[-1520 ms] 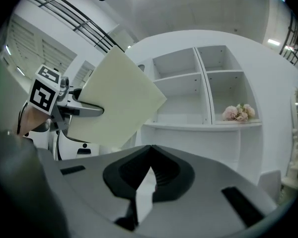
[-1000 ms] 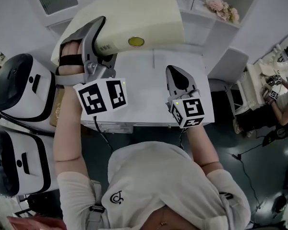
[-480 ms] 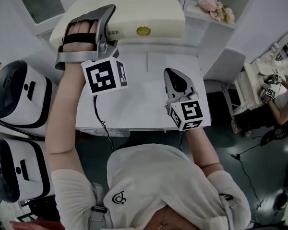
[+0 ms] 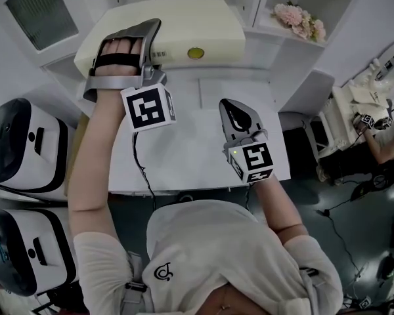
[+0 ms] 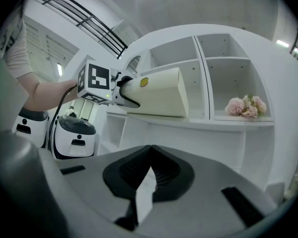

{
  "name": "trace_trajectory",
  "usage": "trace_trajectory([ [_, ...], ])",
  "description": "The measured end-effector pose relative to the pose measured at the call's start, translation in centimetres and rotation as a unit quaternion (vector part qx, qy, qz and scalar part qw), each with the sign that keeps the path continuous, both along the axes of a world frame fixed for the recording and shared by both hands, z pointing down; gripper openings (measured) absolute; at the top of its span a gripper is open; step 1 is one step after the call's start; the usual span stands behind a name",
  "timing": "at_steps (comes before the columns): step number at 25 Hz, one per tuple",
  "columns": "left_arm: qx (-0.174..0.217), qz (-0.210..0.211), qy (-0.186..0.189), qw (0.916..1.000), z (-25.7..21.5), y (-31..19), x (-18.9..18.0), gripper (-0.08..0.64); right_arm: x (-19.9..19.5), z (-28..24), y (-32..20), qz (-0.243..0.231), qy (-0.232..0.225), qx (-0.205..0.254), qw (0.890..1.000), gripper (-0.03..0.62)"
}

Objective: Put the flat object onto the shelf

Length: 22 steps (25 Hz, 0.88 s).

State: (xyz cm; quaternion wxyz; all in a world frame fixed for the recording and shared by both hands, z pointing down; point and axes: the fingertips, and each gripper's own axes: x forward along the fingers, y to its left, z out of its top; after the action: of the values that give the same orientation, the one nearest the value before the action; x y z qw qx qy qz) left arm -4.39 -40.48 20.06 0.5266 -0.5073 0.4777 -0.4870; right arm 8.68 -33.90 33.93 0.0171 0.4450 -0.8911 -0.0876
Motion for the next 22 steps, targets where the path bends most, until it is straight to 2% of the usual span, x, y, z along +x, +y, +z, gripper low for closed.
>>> trace_trajectory([
  [5, 0.006, 0.010, -0.006, 0.9999, 0.8, -2.4, -0.7, 0.330, -0.9, 0.5, -1.7, 0.010, 0.007, -0.006, 1.000, 0.008],
  [10, 0.009, 0.018, -0.012, 0.9997, 1.4, -4.7, -0.8, 0.324, -0.2, -0.6, -2.9, 0.052, -0.006, 0.033, 0.998, 0.008],
  [15, 0.003, 0.014, -0.010, 0.9998, 2.2, -6.9, -1.0, 0.327, -0.3, -0.3, -4.5, 0.059, -0.005, 0.027, 0.998, 0.008],
  [20, -0.003, 0.019, -0.001, 0.9998, 2.1, -8.4, -1.1, 0.357, -0.8, -0.3, -5.5, 0.052, 0.001, 0.027, 0.998, 0.008],
  [22, -0.017, 0.017, -0.001, 0.9997, 2.4, -9.1, -1.1, 0.402, -0.7, -0.4, -6.0, 0.057, 0.004, 0.027, 0.998, 0.008],
])
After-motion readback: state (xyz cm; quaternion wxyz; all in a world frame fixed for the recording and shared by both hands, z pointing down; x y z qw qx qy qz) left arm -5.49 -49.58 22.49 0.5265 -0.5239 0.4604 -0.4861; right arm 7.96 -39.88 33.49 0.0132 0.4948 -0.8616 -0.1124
